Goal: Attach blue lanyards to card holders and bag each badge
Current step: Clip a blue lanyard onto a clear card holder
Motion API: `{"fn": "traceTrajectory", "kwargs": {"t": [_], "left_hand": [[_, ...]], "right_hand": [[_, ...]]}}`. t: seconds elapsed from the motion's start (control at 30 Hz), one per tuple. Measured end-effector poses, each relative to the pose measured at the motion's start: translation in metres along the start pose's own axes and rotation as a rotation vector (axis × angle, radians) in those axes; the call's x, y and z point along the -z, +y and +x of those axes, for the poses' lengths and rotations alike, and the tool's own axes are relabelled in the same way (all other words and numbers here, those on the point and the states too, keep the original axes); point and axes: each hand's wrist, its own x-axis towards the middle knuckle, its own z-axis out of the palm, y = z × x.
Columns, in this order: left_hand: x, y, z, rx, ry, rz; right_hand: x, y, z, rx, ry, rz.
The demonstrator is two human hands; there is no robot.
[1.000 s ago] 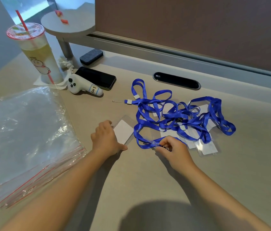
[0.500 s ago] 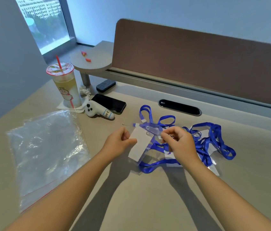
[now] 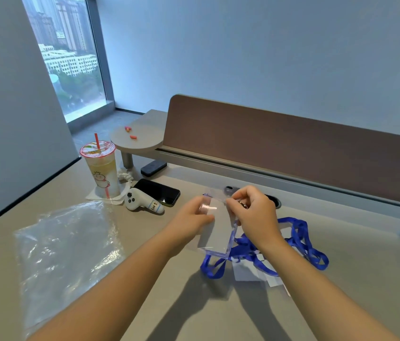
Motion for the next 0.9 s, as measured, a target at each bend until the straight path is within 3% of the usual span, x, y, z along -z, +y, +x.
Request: {"fn": "traceTrajectory", "kwargs": {"t": [0.27,0.47,0.67,0.9], "left_hand": [[-0.007,0.021,-0.004,-0.041,0.156,-0.148],[0.0,0.021,-0.002,-0.081,0.25,-0.071],[0.015,0.021,0.001,-0.156,0.365,0.035],[0.039,0.018,-0.002,-0.152,0.348,0.096]], "right_hand": [[0.001,-0.011,-0.006,0.053,-0.016,-0.056],[0.003,-0.016,-0.009,0.054,-0.065,-0.01],[0.005,-0.021,-0.01,0.009,-0.227,0.087],[0.008,-0.015,-0.009,-0.074,-0.299,0.102]]}}
